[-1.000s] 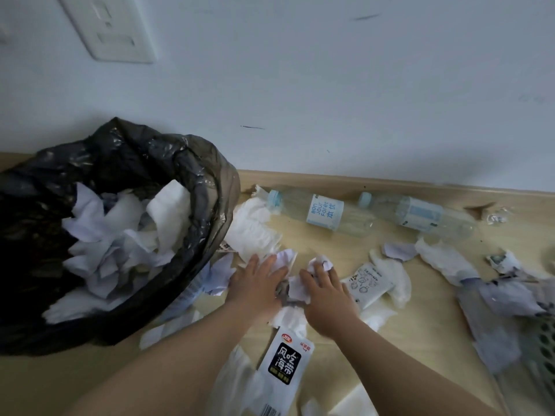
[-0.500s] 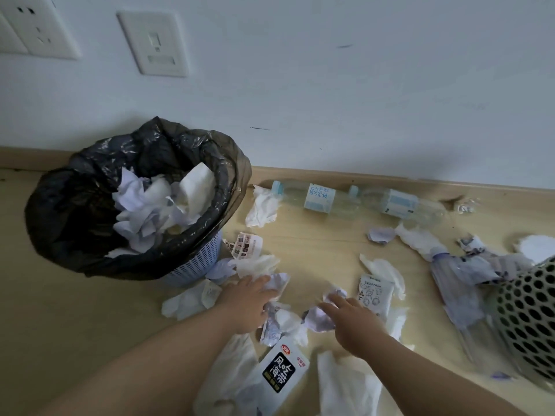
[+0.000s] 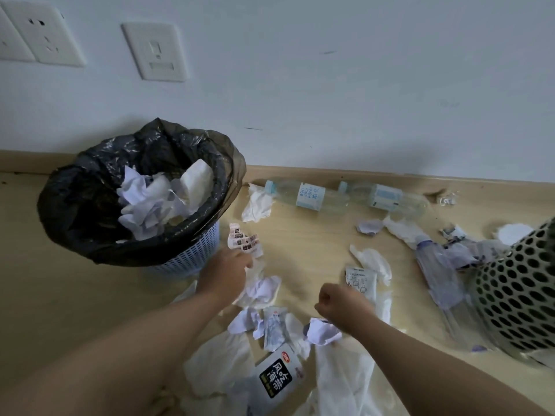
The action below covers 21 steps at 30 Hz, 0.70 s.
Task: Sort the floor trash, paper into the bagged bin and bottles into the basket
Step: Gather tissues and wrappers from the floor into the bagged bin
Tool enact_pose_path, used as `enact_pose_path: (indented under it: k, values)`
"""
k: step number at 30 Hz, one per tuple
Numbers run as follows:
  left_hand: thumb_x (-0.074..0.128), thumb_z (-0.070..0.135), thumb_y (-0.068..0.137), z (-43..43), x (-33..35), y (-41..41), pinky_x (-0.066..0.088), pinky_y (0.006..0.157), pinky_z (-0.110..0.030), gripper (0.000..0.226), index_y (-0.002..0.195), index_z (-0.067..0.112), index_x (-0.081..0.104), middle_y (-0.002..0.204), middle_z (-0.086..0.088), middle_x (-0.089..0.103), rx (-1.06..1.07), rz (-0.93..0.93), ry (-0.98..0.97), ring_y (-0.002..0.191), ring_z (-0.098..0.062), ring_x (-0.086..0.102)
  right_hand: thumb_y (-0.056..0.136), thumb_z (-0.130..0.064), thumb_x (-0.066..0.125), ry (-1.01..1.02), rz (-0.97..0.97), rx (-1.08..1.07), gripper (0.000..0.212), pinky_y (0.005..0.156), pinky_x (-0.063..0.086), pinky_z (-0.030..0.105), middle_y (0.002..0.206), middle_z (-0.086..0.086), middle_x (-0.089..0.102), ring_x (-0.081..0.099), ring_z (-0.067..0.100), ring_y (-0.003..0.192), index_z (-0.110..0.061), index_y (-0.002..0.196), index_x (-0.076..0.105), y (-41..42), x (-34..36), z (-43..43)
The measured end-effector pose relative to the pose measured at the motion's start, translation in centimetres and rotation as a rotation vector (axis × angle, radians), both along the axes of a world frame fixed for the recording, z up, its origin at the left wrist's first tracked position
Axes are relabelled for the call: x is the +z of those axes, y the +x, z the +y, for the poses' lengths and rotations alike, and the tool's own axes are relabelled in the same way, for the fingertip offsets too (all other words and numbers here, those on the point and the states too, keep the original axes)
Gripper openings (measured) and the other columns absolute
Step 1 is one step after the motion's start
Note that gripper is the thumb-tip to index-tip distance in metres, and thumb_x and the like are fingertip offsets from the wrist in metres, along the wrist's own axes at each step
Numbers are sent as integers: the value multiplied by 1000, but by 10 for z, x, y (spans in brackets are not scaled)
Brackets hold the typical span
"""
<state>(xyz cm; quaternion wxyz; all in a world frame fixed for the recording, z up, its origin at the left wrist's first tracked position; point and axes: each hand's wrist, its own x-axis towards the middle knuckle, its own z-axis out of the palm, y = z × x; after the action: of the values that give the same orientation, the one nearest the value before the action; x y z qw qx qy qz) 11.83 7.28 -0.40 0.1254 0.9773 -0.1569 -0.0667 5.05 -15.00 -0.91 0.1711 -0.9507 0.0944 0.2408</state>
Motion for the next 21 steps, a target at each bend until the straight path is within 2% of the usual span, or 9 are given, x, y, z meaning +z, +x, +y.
enact_pose_path:
  k: [3, 6, 8, 10, 13, 15, 17, 19, 21]
  values:
    - [45, 2, 87, 15, -16, -1, 36, 93, -29, 42, 123, 23, 53, 134, 4, 45, 96, 12, 68, 120, -17, 40, 80, -23, 54, 0, -69, -43, 6, 65, 33, 22, 76, -4, 56, 55, 20, 89, -26, 82, 58, -4, -4, 0]
    - [48, 10, 89, 27, -27, -3, 36, 102, -36, 51, 136, 24, 36, 151, 1, 21, 191, 196, 127, 132, -23, 30, 78, -15, 53, 16, -75, -62, 13, 72, 31, 24, 79, -4, 59, 52, 20, 93, -28, 77, 52, 0, -1, 3]
    - [44, 15, 91, 31, -29, -5, 37, 104, -38, 44, 134, 21, 37, 151, -3, 21, 167, 390, 109, 132, -24, 31, 76, -9, 51, 78, -81, -105, 17, 62, 33, 24, 83, 0, 62, 54, 21, 85, -26, 76, 47, 3, 1, 7]
    - [44, 21, 91, 30, -29, -7, 33, 106, -35, 37, 128, 19, 43, 150, -7, 22, 70, 512, 128, 133, -25, 31, 75, -4, 48, 171, -88, -158, 17, 50, 32, 21, 73, -1, 55, 49, 20, 73, -21, 78, 45, 7, 2, 12]
    - [46, 36, 93, 28, -25, -10, 28, 107, -33, 42, 132, 22, 46, 151, -4, 21, -26, 541, 124, 139, -22, 25, 76, -1, 46, 231, -100, -160, 24, 47, 28, 22, 64, -3, 45, 43, 20, 66, -22, 69, 37, 9, 3, 21]
    - [51, 39, 91, 27, -22, -12, 38, 101, -32, 43, 131, 25, 48, 145, 0, 32, 17, 563, -24, 127, -19, 42, 77, -1, 46, 207, -100, -118, 29, 49, 28, 23, 68, -2, 43, 43, 21, 69, -24, 67, 32, 9, 2, 28]
    - [52, 34, 91, 25, -20, -14, 45, 89, -29, 41, 131, 27, 46, 136, 0, 39, 42, 528, -105, 108, -16, 53, 79, -3, 46, 171, -86, -87, 20, 56, 32, 26, 79, 0, 45, 44, 22, 74, -20, 77, 37, 7, 1, 34]
    - [49, 27, 92, 22, -21, -15, 44, 76, -26, 28, 120, 26, 46, 126, 1, 42, 63, 405, -61, 93, -15, 54, 83, -5, 48, 150, -63, -71, 17, 64, 36, 27, 94, 4, 48, 47, 21, 78, -18, 93, 44, 5, 0, 41]
    - [48, 24, 92, 21, -20, -16, 36, 63, -24, 9, 98, 24, 41, 109, 1, 45, 113, 257, -4, 79, -15, 50, 86, -6, 48, 119, -37, -53, 28, 65, 38, 28, 110, 6, 48, 48, 22, 78, -18, 111, 47, 3, -1, 47]
